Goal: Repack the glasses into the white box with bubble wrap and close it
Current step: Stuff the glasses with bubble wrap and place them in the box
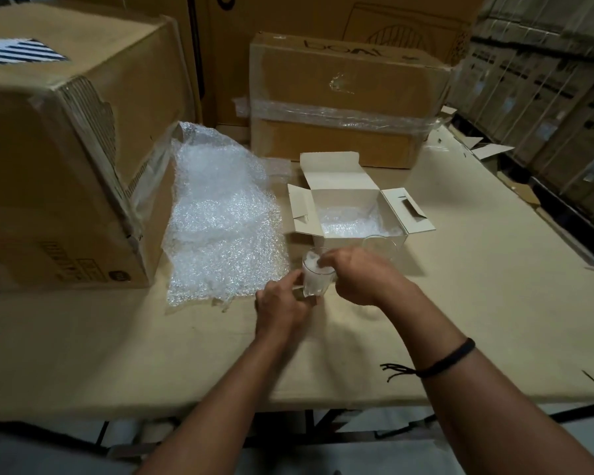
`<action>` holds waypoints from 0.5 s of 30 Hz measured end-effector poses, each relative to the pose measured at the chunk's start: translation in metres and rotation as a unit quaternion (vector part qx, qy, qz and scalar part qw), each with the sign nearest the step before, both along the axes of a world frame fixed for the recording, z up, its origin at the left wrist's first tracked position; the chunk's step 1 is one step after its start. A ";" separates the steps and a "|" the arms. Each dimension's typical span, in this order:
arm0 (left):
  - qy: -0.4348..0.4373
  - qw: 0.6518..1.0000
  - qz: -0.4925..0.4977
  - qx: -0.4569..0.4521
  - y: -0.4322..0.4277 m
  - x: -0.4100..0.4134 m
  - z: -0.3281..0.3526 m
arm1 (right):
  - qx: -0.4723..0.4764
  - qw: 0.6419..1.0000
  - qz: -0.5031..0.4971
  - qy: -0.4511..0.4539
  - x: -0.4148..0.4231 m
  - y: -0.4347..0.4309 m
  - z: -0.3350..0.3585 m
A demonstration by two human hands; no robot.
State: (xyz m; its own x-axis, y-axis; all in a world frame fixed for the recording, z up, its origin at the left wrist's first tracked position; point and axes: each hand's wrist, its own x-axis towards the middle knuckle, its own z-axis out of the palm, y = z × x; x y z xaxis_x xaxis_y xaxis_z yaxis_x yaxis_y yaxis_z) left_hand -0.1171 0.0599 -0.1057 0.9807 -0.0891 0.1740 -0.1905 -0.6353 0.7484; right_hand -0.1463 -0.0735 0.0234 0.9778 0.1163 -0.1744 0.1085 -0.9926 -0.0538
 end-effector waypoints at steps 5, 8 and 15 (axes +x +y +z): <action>0.009 1.000 -0.003 0.005 0.000 -0.002 0.002 | -0.056 0.995 0.013 0.083 0.010 0.006 -0.002; 0.021 1.000 -0.001 0.009 -0.002 -0.001 0.001 | 0.057 0.998 -0.011 -0.039 0.006 -0.004 -0.015; -0.022 0.980 0.012 -0.198 0.035 0.002 0.011 | 0.265 0.900 -0.161 -0.308 -0.049 -0.015 -0.087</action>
